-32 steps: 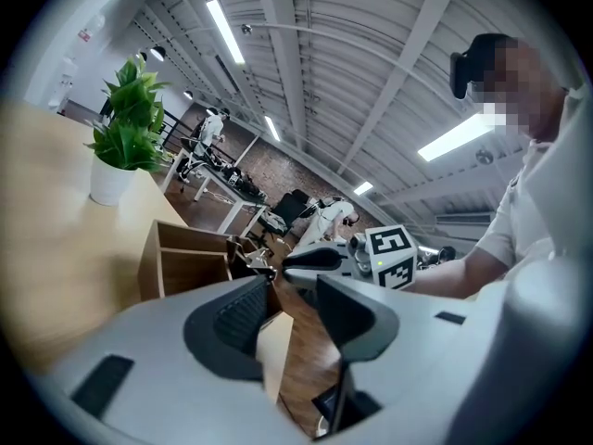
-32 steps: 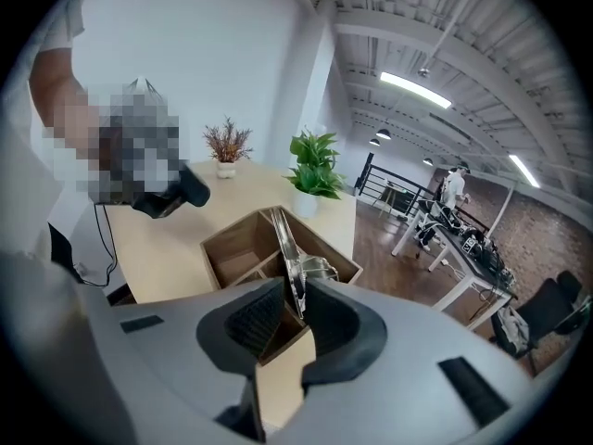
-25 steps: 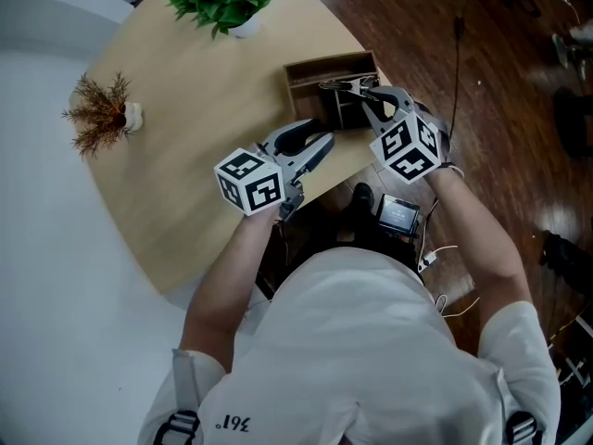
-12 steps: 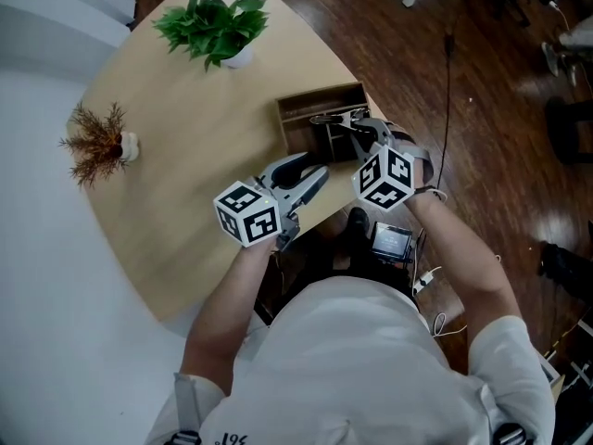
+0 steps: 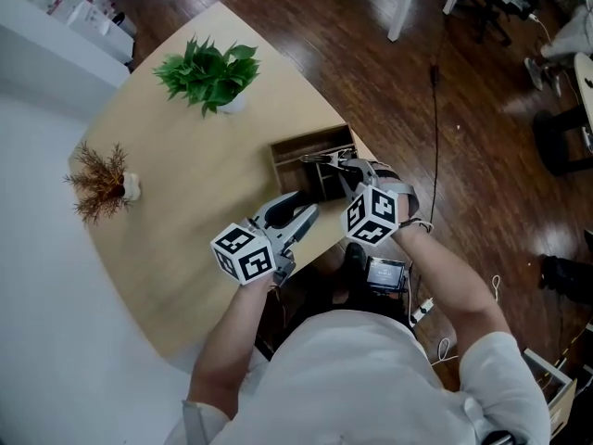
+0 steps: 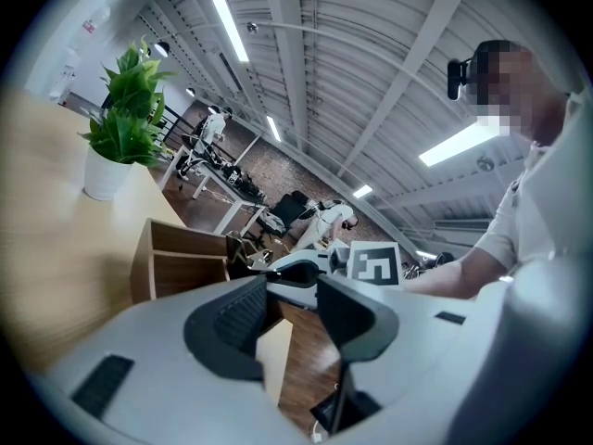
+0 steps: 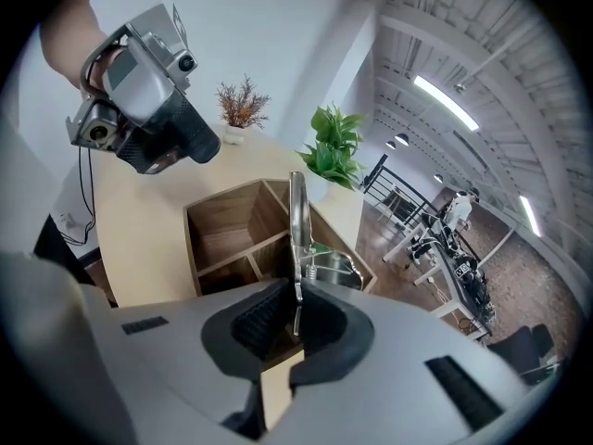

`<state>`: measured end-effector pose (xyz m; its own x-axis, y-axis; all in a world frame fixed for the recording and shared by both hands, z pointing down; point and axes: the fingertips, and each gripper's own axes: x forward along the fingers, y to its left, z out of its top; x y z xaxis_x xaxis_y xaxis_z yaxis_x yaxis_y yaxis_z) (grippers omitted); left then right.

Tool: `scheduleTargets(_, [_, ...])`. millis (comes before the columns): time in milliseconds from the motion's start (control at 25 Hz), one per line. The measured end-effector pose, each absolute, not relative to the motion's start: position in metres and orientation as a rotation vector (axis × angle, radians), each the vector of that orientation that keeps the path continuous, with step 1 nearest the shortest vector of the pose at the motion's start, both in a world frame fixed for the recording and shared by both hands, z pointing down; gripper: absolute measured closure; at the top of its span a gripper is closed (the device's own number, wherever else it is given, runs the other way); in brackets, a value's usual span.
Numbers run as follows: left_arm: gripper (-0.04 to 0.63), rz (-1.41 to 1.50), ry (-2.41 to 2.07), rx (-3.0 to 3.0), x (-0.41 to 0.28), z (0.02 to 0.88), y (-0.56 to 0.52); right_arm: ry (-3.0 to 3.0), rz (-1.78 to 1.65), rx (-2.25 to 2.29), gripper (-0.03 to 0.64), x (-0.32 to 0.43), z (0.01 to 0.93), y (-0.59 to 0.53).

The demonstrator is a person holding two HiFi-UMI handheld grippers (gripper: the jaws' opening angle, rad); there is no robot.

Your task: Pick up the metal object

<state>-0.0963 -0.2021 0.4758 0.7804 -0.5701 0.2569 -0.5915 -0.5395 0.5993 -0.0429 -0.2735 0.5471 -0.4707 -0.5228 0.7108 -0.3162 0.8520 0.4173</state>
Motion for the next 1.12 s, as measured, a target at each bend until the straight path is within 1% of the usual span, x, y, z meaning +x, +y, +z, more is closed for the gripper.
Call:
scheduleTargets(360, [0.446, 0.016, -0.859, 2.297, -0.094, 0.466, -0.194, -2.134, -0.252, 0.674, 0.611, -0.033, 0.524, -0.268])
scheduleTargets(560, [0.446, -0.011, -0.861, 2.332, -0.091, 0.449, -0.198, -2.145, -0.292, 0.701, 0.612, -0.028, 0.504, -0.270])
scheduleTargets(1120, [0.446, -0.097, -0.875, 2.383, -0.093, 0.409, -0.187, -2.227, -0.251, 0.810, 0.612, -0.032, 0.463, -0.255])
